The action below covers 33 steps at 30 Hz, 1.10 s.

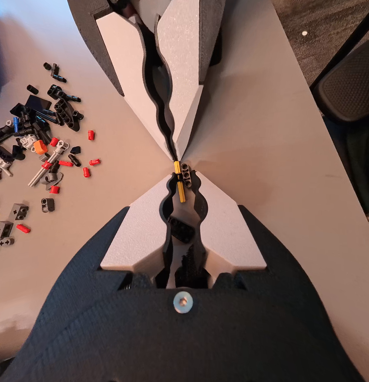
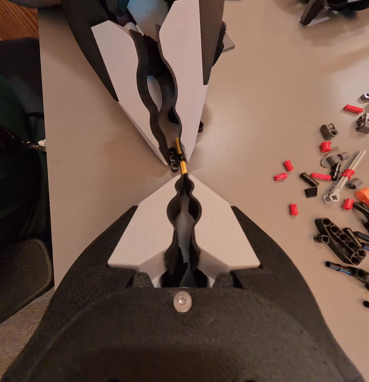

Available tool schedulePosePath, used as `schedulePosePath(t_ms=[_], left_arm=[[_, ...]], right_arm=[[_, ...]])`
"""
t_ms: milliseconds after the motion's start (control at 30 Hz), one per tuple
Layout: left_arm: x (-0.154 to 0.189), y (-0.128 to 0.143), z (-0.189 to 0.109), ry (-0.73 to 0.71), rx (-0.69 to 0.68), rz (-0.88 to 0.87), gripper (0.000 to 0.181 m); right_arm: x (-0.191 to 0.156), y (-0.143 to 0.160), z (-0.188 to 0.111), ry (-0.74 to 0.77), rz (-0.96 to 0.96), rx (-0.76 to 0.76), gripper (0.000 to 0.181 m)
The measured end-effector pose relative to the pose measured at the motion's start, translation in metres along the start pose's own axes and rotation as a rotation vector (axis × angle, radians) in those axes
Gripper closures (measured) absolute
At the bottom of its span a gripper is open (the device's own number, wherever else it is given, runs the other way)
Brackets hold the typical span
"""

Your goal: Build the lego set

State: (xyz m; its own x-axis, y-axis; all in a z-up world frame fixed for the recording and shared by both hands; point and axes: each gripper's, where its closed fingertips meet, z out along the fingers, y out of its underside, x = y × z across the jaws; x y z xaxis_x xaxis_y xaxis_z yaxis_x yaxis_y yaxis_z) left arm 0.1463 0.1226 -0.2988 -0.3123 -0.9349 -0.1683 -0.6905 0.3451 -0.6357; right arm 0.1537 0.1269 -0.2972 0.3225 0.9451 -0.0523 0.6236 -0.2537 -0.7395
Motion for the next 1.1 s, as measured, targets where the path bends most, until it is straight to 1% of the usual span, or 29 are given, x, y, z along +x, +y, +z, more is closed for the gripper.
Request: schedulePosePath(t_ms=[33,100,167,233,300,367,400,433,467,533,667,700,733,833,967,1033,1100], left_arm=[[0.000,-0.001,0.000,-0.006,0.004,0.006,0.168],[0.001,-0.001,0.000,0.008,0.022,0.005,0.168],[-0.004,0.000,-0.003,-0.021,0.021,0.011,0.168],[-0.008,-0.006,-0.012,-0.047,0.053,0.018,0.168],[-0.015,-0.009,-0.025,-0.102,0.068,0.030,0.168],[-0.027,-0.009,-0.040,-0.193,0.069,0.031,0.168],[-0.034,-0.010,-0.048,-0.229,0.091,0.004,0.168],[-0.042,-0.012,-0.058,-0.265,0.131,-0.036,0.168],[-0.049,-0.016,-0.067,-0.289,0.186,-0.086,0.168],[-0.061,-0.026,-0.088,-0.288,0.354,-0.212,0.168],[-0.079,-0.043,-0.139,-0.187,0.746,-0.442,0.169],[-0.082,-0.044,-0.151,-0.160,0.820,-0.481,0.169],[-0.084,-0.045,-0.161,-0.132,0.887,-0.513,0.168],[-0.091,-0.044,-0.190,-0.033,1.090,-0.621,0.169],[-0.097,-0.036,-0.209,0.030,1.208,-0.694,0.169],[-0.101,-0.033,-0.217,0.047,1.264,-0.730,0.169],[-0.103,-0.030,-0.220,0.072,1.289,-0.751,0.169]], right_arm=[[0.000,-0.001,-0.001,-0.009,0.013,0.010,0.181],[0.002,-0.006,-0.006,-0.011,0.033,0.059,0.181],[0.005,-0.009,-0.009,-0.006,0.058,0.085,0.179],[0.008,-0.011,-0.011,-0.003,0.077,0.101,0.175],[0.012,-0.015,-0.014,0.011,0.100,0.131,0.172],[0.013,-0.029,-0.018,0.028,0.133,0.197,0.161],[0.014,-0.037,-0.020,0.066,0.113,0.211,0.154],[0.015,-0.045,-0.021,0.125,0.071,0.209,0.152],[0.017,-0.054,-0.020,0.186,0.027,0.206,0.148],[0.025,-0.079,-0.021,0.317,-0.053,0.223,0.137],[0.038,-0.129,-0.016,0.507,-0.224,0.258,0.124],[0.043,-0.138,-0.015,0.549,-0.263,0.257,0.120],[0.045,-0.149,-0.014,0.580,-0.299,0.265,0.121],[0.050,-0.179,-0.011,0.640,-0.390,0.300,0.115],[0.051,-0.207,-0.003,0.670,-0.502,0.332,0.114],[0.055,-0.214,0.002,0.668,-0.530,0.344,0.114],[0.059,-0.217,0.004,0.657,-0.540,0.361,0.116]])
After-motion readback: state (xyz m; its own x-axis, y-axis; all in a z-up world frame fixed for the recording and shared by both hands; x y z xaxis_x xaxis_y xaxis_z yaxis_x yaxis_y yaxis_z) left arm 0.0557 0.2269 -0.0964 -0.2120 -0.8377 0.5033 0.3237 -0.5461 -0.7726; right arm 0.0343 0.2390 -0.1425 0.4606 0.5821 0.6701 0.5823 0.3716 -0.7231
